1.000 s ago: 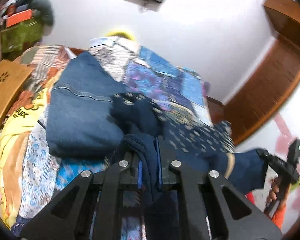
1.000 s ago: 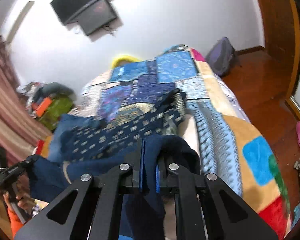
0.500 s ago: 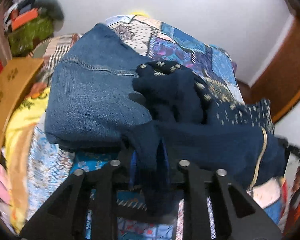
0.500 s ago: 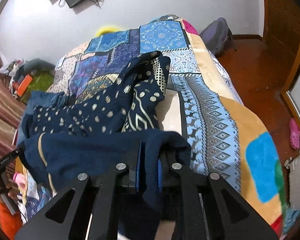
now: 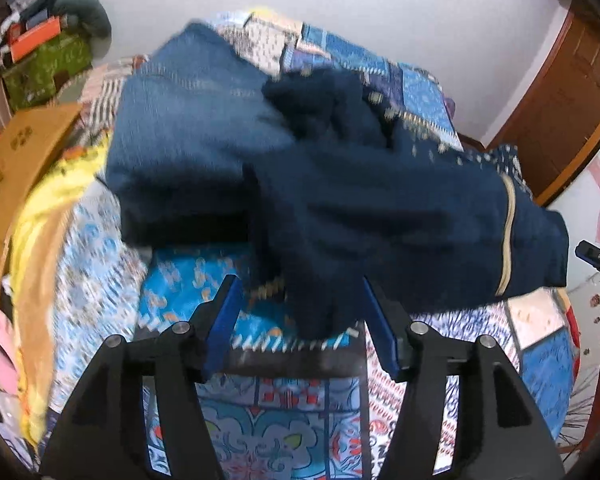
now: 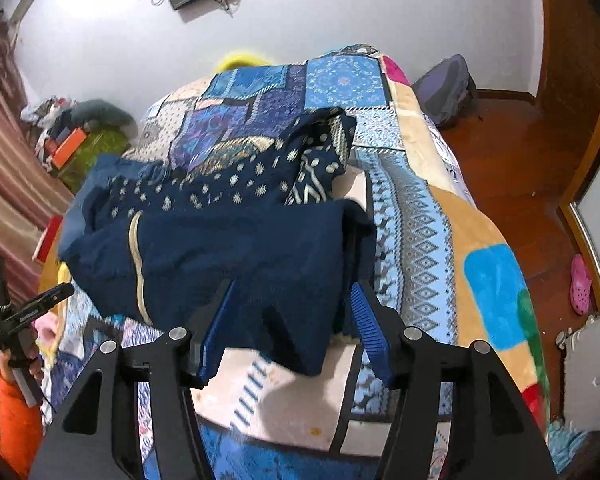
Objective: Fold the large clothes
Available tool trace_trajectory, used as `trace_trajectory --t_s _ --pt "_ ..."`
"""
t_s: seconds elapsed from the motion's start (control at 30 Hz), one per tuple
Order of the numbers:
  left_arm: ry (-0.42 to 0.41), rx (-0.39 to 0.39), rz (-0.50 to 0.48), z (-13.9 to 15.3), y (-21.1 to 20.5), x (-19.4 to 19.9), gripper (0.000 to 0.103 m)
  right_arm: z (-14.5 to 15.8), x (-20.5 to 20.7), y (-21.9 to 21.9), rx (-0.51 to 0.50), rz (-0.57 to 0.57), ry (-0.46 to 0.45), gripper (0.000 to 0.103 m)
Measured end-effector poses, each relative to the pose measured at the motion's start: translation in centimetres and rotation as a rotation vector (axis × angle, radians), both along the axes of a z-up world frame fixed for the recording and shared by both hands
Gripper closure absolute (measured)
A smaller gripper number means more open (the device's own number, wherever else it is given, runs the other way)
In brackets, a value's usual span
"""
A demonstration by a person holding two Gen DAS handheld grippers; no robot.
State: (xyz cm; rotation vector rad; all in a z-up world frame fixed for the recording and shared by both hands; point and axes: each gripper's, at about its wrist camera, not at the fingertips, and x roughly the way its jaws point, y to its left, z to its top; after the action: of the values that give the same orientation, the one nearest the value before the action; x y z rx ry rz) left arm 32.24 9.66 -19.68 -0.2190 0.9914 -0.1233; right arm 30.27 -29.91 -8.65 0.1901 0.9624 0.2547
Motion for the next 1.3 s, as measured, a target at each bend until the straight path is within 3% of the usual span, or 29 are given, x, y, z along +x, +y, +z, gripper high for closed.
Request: trace_trajectory --t_s 0.1,0.3,0.43,0.53,0.57,0.6,0.73,0.8,0.97,1.1,1.23,1.3 --pt "0.056 -0.018 -0.009 -1.9 0.0 0.2 0.043 -1.2 0.2 0.5 -0.010 0.002 0.028 0.048" --pt "0.083 -0.111 -0.041 -3.9 -0.4 1.4 0.043 -3.9 1.0 1.3 0.010 -0.007 0.100 0.048" --pt "0.118 -0.120 -0.019 -5.4 -0.6 2.8 0.043 -4.2 1.3 2.1 0.016 0.011 0.112 0.048" --pt "0.131 -0.181 0.008 -6.1 -0.4 3.3 0.044 -3.8 1.4 2.5 0.028 0.008 0.099 0.049" --pt "0.126 -0.207 0.012 -6.1 -0.3 3.2 0.044 -3.6 1.3 2.6 0.032 0.003 0.086 0.061" --pt "0.115 -0.227 0.012 -5.9 -0.1 3.1 0.051 -3.3 1.1 2.6 0.020 -0.004 0.078 0.081" --pt "0.074 -0.265 -0.036 -4.0 -0.1 2.0 0.072 -2.0 0.4 2.5 0.021 -0.018 0.049 0.092" --pt "0.049 -0.280 -0.072 -2.8 -0.2 1.4 0.099 -1.2 0.0 2.6 0.024 -0.001 0.020 0.094" --pt "-0.050 -0.294 -0.146 1.8 -0.8 0.7 0.100 1.1 0.4 2.6 0.058 0.027 -0.046 0.095" --pt "-0.183 -0.275 -0.181 7.3 -1.2 1.4 0.100 3.3 3.1 3.2 0.021 0.011 -0.093 0.096" --pt "-0.281 -0.240 -0.160 10.7 -1.3 4.1 0.100 5.0 6.6 3.4 -0.011 -0.031 -0.136 0.096" --pt "-0.295 -0.209 -0.113 11.0 -0.5 6.3 0.100 5.2 8.9 3.2 -0.022 -0.072 -0.151 0.096"
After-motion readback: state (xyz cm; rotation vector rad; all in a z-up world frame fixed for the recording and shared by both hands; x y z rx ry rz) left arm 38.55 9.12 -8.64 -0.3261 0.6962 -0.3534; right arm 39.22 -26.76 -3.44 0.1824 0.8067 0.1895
